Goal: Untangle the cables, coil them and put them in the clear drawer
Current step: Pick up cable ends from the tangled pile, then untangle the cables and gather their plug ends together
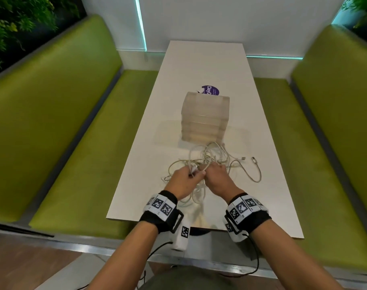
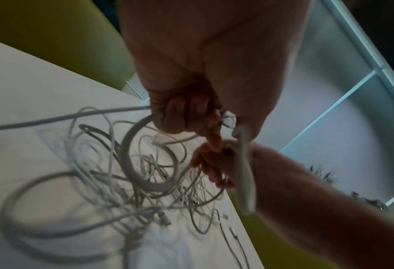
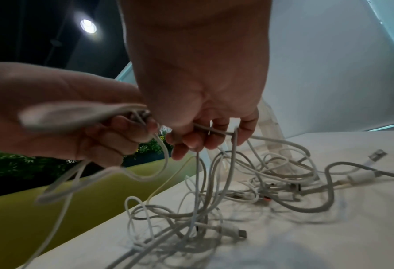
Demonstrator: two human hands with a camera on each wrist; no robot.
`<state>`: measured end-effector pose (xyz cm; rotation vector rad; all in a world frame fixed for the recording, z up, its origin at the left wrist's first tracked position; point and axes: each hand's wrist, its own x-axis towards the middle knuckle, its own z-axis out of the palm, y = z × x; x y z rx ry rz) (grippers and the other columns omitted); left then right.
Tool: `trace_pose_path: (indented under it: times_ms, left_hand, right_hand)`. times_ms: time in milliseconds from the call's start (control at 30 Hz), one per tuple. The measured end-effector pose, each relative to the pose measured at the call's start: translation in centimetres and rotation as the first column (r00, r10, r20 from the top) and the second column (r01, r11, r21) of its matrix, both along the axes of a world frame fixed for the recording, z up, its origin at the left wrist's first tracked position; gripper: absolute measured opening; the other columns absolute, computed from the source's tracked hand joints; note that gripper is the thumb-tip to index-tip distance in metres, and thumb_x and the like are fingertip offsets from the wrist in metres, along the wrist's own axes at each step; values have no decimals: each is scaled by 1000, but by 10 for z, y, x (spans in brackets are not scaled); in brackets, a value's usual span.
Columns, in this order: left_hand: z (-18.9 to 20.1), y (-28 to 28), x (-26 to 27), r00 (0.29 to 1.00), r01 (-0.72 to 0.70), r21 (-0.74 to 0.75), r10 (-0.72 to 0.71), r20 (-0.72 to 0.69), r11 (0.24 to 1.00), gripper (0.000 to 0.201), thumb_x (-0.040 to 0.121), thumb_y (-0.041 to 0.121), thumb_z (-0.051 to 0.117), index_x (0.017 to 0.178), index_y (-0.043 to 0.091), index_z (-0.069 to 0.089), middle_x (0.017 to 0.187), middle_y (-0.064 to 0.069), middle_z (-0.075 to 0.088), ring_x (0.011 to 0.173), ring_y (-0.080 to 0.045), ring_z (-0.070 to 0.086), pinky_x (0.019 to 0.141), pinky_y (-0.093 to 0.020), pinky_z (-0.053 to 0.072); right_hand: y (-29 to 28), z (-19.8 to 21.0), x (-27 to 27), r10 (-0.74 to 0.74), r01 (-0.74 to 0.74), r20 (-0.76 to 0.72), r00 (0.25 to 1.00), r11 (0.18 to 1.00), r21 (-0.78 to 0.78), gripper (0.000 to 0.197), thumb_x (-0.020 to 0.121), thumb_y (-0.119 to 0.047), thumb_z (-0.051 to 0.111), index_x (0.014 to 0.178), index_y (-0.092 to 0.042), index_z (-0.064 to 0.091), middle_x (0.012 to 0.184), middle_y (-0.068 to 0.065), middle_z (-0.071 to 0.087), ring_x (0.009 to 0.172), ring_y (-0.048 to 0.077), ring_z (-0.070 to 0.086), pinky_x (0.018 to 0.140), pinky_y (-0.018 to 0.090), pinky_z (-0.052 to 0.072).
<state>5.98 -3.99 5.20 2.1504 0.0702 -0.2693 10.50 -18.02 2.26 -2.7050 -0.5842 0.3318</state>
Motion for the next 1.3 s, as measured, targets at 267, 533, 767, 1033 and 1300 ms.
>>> trace_pose_path:
  times_ms: [267, 533, 767, 1033, 1300]
  left_hand:
    - [3, -2, -4, 999, 27, -59, -24, 42, 998, 26, 95, 21, 49, 69, 19, 48, 59, 5, 48, 52, -10, 42, 51, -23, 32]
    - [31, 64, -5, 872, -347, -350, 437, 220, 870, 32, 95, 12, 49, 65, 18, 39, 57, 4, 33, 49, -7, 29, 53, -29, 27]
    - [29, 91, -16, 880, -363, -336, 438, 183, 869, 25, 96, 13, 48, 72, 9, 42, 61, -1, 29, 50, -8, 24, 52, -27, 24]
    - [19, 80, -18, 947, -244, -244, 285, 146, 938, 28, 95, 17, 50, 69, 14, 42, 57, 5, 31, 53, -11, 27, 57, -30, 26]
    - [22, 55, -23, 986, 161, 7, -160, -40, 987, 27, 91, 17, 52, 66, 18, 44, 58, 5, 41, 50, -7, 34, 54, -27, 28]
  right_hand:
    - [-4, -2, 2, 8, 12, -63, 998, 953, 304, 15, 87, -4, 48, 81, -10, 60, 78, 7, 62, 72, 24, 55, 63, 34, 41]
    - [-40, -19, 18, -140, 161, -94, 986, 949, 272, 20, 91, -3, 46, 89, -5, 66, 89, 8, 67, 86, 24, 59, 68, 30, 40]
    - [-44, -26, 26, -116, 118, -25, 993, 933, 340, 19, 91, -6, 58, 104, -4, 71, 91, 5, 50, 90, 24, 53, 77, 25, 36]
    - [-47, -3, 5, -221, 242, -98, 970, 877, 415, 18, 88, -16, 63, 103, -14, 72, 96, 0, 71, 90, 17, 64, 81, 31, 46]
    - [-31, 45, -24, 176, -153, 7, 984, 837, 526, 5, 83, -24, 71, 80, -27, 74, 154, -10, 28, 142, 9, 22, 112, 18, 19]
